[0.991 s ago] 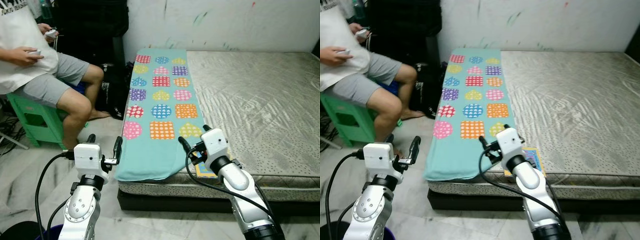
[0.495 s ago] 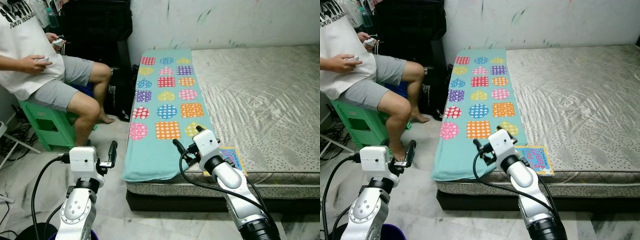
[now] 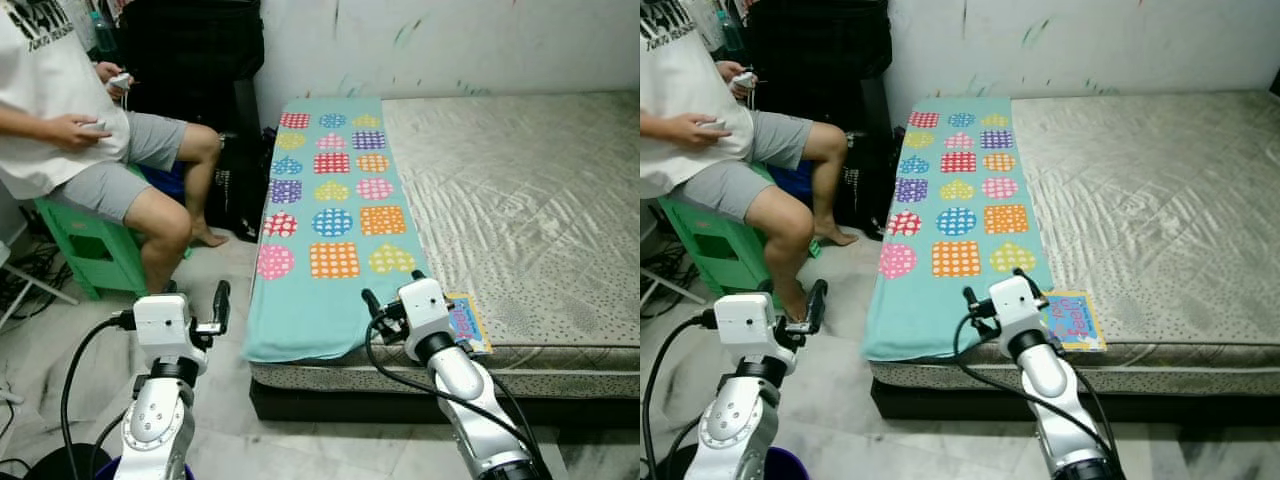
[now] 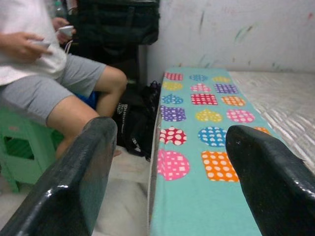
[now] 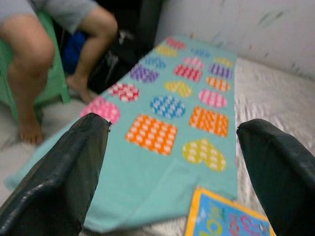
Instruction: Clean up the room
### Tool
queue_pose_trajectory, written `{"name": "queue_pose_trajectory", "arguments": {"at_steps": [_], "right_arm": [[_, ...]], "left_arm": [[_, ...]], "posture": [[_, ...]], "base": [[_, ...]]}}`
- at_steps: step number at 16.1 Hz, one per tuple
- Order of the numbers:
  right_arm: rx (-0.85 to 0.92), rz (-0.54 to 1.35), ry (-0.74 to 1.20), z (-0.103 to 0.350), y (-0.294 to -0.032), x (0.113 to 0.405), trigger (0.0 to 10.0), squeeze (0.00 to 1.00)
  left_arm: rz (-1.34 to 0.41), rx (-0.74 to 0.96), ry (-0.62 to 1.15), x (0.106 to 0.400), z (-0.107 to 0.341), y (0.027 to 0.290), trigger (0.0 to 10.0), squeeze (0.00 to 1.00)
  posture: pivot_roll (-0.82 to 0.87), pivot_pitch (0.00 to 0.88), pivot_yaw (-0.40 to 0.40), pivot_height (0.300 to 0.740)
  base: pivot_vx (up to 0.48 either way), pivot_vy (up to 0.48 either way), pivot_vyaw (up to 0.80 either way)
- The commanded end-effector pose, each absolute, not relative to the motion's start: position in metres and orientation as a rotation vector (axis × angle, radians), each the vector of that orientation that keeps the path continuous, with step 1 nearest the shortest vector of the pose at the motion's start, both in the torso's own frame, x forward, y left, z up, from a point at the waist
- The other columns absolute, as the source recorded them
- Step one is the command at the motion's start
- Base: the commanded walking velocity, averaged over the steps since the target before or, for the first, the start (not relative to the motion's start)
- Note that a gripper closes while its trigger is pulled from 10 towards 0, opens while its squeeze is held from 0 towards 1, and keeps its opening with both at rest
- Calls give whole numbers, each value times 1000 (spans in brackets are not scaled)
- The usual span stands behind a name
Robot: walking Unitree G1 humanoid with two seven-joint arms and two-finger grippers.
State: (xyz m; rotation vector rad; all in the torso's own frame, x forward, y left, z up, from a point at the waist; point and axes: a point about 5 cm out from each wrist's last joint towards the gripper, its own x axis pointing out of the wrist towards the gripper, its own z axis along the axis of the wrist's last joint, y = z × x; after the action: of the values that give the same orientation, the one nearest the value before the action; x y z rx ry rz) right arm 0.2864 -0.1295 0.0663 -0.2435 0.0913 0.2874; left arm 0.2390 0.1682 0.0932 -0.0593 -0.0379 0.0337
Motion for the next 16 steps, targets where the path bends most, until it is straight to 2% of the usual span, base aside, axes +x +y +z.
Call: {"name": "queue_pose_trajectory", "arguments": {"at_steps": [1,8,16], "right_arm": [[-257,317,92,68,-126,289,10000,0],[-366,509,76,72,-106,295,10000,0],[-328,441,8,76,-110,295,10000,0]], "left_arm": [[46,-56,-43,237,95,169,10000,0],[144,-76,-50,225,94,172,10000,0],[113,-64,-47,235,95,172,10000,0]], "posture": [[-91,0,6,740],[-52,0,-76,740],[-72,0,-22,740]], "base": [[0,0,0],[0,0,0],[0,0,0]]}}
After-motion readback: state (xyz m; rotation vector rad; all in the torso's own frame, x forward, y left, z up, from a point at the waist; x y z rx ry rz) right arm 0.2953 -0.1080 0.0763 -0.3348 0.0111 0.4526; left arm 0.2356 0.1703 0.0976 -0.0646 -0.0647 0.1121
